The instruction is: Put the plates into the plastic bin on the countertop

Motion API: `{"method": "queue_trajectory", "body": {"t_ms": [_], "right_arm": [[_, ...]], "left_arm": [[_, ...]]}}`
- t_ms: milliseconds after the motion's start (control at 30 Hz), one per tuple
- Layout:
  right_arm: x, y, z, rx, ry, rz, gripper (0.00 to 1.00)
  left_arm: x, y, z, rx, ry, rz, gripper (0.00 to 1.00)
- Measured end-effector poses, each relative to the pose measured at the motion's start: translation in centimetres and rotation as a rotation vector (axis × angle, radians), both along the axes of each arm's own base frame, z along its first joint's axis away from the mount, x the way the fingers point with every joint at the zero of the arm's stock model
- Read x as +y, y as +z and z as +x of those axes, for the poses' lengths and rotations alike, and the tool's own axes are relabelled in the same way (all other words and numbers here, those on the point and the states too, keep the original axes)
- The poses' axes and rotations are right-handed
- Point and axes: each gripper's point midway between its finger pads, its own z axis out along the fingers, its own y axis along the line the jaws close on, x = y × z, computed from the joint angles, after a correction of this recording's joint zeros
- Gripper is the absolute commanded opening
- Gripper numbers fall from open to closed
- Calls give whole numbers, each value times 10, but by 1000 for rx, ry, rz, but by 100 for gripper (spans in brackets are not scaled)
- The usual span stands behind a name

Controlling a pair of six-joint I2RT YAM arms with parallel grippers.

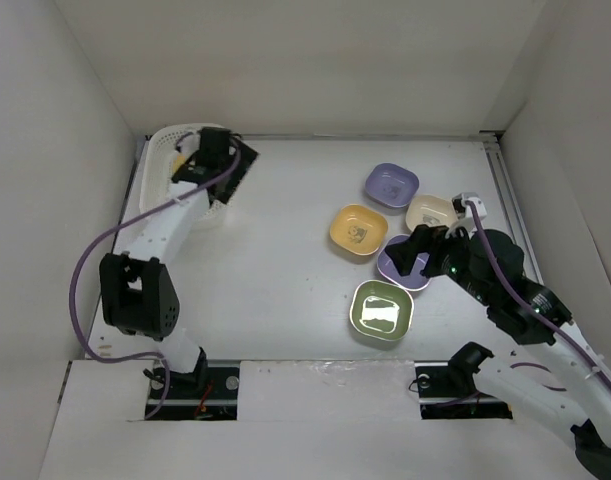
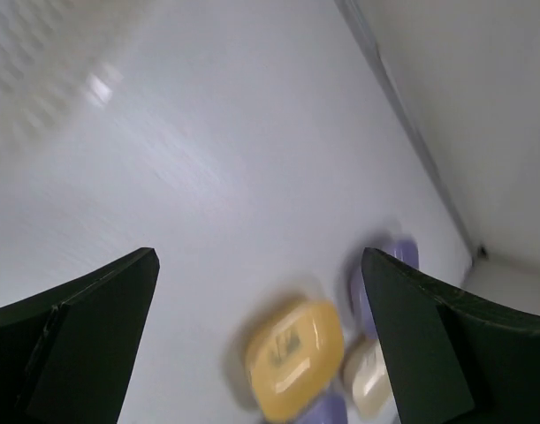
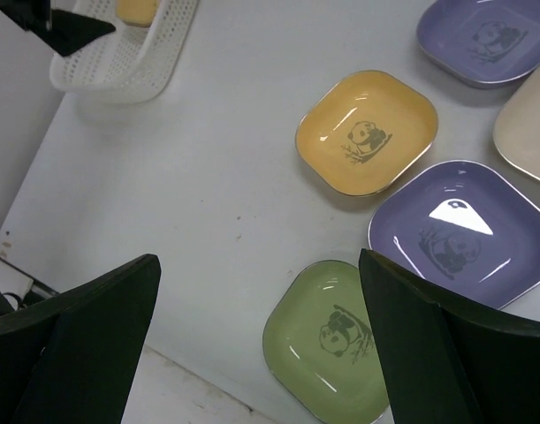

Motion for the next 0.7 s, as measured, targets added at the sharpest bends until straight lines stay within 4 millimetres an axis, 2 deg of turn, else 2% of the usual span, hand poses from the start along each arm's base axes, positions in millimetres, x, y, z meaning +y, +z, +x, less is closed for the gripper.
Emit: {"method": "queue_trajectory", "body": {"t_ms": [67, 133, 233, 333, 433, 500, 700], "right_arm": [[-5, 4, 2, 5, -38, 6, 100], [-12, 10, 6, 4, -93, 11, 100], [-25, 22, 8, -13, -165, 28, 100], [-34, 34, 8, -30, -210, 44, 100], [-37, 43, 5, -47, -215, 67, 100], [-38, 48, 0, -59, -205, 86, 100], [-44, 62, -16, -106, -178, 145, 100]], "left_arm": [[-64, 4, -27, -35, -120, -11, 99], [-121, -5, -58, -30, -227, -38, 99], [-173, -34, -97, 42, -307, -57, 99], [-212, -55, -126, 95, -337, -72, 99], [-235, -69, -144, 122, -354, -78, 99], [-246, -85, -149, 154, -356, -70, 99], [-254, -145, -137, 261, -303, -16, 99]]}}
